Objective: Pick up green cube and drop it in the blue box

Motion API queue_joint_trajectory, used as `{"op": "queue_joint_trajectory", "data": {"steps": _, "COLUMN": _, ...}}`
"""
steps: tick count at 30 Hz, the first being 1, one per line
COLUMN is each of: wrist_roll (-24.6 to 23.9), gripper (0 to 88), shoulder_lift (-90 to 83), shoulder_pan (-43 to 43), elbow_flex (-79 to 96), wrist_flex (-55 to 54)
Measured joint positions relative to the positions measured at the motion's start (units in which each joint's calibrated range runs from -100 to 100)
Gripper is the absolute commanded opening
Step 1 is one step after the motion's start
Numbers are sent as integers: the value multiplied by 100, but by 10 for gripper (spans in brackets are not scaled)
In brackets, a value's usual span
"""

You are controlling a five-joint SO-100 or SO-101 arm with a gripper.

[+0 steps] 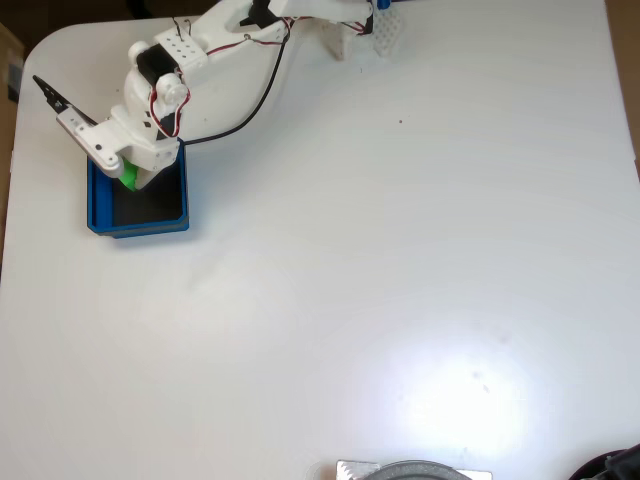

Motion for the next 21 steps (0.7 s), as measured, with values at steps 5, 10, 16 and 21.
{"op": "queue_joint_trajectory", "data": {"steps": 5, "wrist_roll": 0, "gripper": 22, "shoulder_lift": 0, "shoulder_pan": 7, "elbow_flex": 0, "wrist_flex": 0}}
{"op": "queue_joint_trajectory", "data": {"steps": 10, "wrist_roll": 0, "gripper": 38, "shoulder_lift": 0, "shoulder_pan": 7, "elbow_flex": 0, "wrist_flex": 0}}
{"op": "queue_joint_trajectory", "data": {"steps": 16, "wrist_roll": 0, "gripper": 137, "shoulder_lift": 0, "shoulder_pan": 7, "elbow_flex": 0, "wrist_flex": 0}}
{"op": "queue_joint_trajectory", "data": {"steps": 21, "wrist_roll": 0, "gripper": 176, "shoulder_lift": 0, "shoulder_pan": 7, "elbow_flex": 0, "wrist_flex": 0}}
